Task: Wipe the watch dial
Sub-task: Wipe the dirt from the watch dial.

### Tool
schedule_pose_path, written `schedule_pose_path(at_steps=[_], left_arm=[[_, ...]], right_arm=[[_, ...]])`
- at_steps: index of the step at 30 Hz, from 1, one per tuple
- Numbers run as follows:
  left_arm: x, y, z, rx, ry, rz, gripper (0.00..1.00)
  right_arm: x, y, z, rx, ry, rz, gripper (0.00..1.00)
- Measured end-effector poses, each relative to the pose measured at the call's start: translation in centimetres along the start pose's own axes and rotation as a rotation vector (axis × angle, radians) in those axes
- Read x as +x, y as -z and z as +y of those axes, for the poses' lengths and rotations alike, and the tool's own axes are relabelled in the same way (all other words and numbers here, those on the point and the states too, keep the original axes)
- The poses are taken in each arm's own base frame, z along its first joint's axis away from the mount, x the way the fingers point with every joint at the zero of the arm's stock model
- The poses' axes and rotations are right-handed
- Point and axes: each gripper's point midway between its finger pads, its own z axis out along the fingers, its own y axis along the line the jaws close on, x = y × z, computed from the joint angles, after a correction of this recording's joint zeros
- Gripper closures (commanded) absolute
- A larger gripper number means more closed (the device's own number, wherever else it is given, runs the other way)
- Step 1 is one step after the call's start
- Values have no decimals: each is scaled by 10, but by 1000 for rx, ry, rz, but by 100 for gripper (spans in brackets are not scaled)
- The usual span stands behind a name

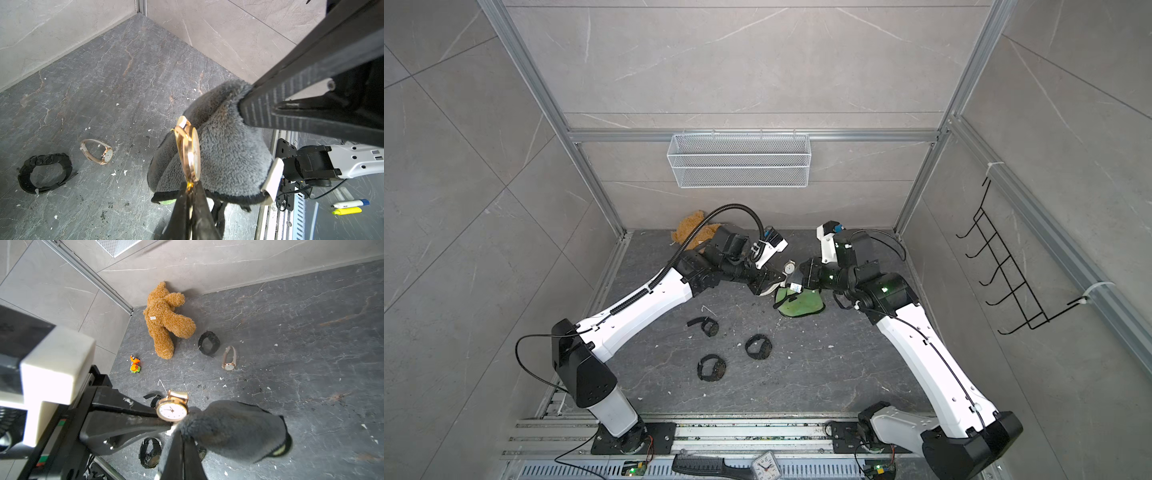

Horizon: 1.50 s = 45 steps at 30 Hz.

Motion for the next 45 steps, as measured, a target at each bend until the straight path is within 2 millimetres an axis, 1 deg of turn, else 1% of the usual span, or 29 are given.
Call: schedule_pose_path(at_steps=[7,12,18,24,29,33,40,45], left_arm=[[0,0,-2,9,1,2,100],[1,0,-3,18,2,2,100],[1,0,-1,15,5,4,100],[3,0,1,11,10,6,100],[4,0,2,9,12,8,100],[5,2,4,5,15,7,100],[-2,10,2,3,6,-17,100],[-5,14,0,4,0,-29,100]], right_arm=[[8,-4,15,-49,19,30,100],[12,-17,22,-73,22,57,100],[11,-31,24,-81,15,66,100],[9,-34,21,-64,8,56,100],[10,-37,16,-45,7,50,100],[12,-41,8,-27,-1,49,100],[16,-46,-16,28,-34,62,100],[13,-42,-32,68,-51,54,100]])
